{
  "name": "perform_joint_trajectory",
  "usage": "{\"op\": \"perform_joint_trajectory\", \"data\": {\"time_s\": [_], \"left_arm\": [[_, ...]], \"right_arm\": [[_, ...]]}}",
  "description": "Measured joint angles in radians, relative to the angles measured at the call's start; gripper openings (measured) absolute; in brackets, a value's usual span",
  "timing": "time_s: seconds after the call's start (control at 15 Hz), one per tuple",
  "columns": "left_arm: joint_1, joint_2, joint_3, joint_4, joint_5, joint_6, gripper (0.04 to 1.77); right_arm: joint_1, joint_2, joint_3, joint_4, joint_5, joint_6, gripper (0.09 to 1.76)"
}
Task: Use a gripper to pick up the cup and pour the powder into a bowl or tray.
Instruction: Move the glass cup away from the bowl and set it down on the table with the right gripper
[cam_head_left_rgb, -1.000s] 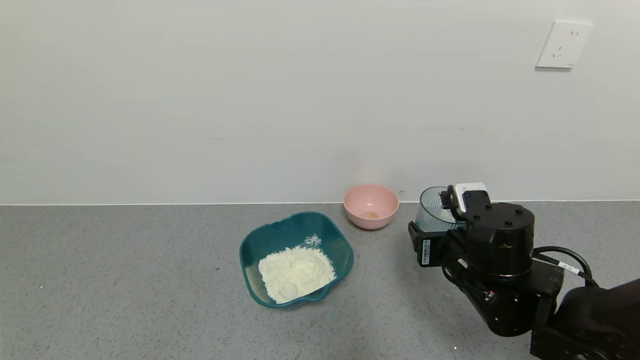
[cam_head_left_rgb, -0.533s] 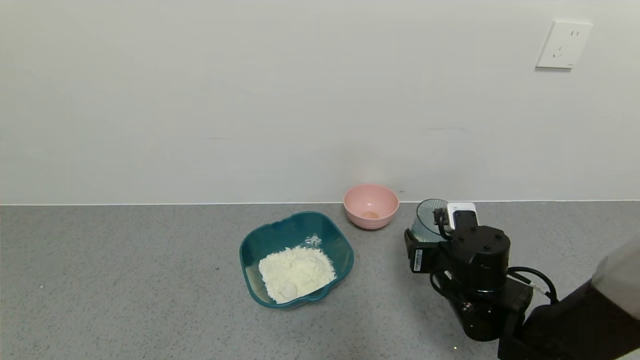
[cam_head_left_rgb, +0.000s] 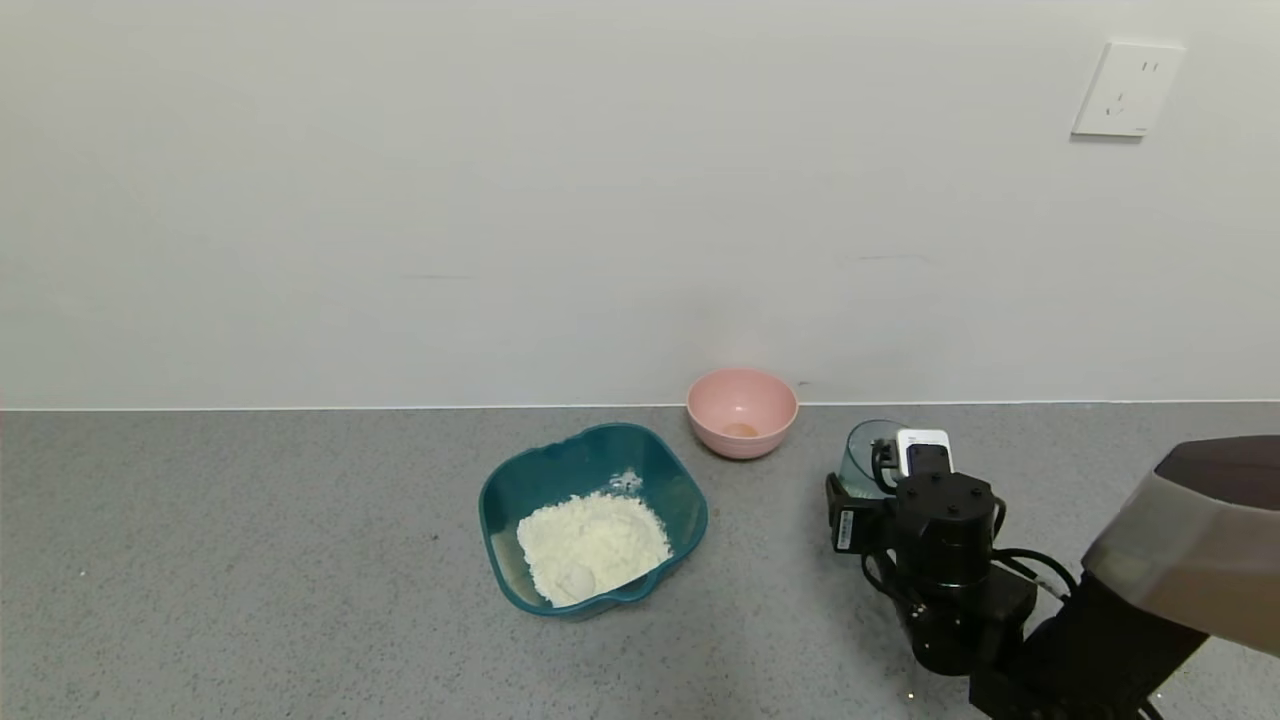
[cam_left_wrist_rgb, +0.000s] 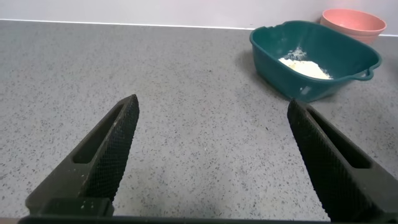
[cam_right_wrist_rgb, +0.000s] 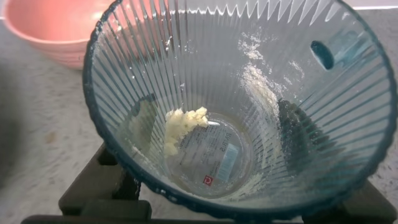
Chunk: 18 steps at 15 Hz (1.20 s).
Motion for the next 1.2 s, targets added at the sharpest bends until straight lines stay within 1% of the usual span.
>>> {"op": "perform_joint_trajectory", "data": {"time_s": [0.27,0.53,0.8,0.93,1.2], "left_arm": [[0.0,0.0,0.0,0.0,0.0,0.0,1.72],[0.0,0.0,0.0,0.0,0.0,0.0,1.72],[0.0,0.0,0.0,0.0,0.0,0.0,1.72],[0.0,0.0,0.0,0.0,0.0,0.0,1.72],[0.0,0.0,0.0,0.0,0.0,0.0,1.72]], "right_arm": [[-0.026,0.069,-0.005,-0.078,0.007,-0.002,1.35],[-0.039,0.123,-0.026,-0.091,0.01,-0.002,1.35],[-0.04,0.14,-0.032,-0.09,0.028,-0.003,1.35],[-0.041,0.143,-0.032,-0.089,0.027,-0.006,1.45],[-0.035,0.143,-0.03,-0.09,0.028,-0.006,1.55]]}}
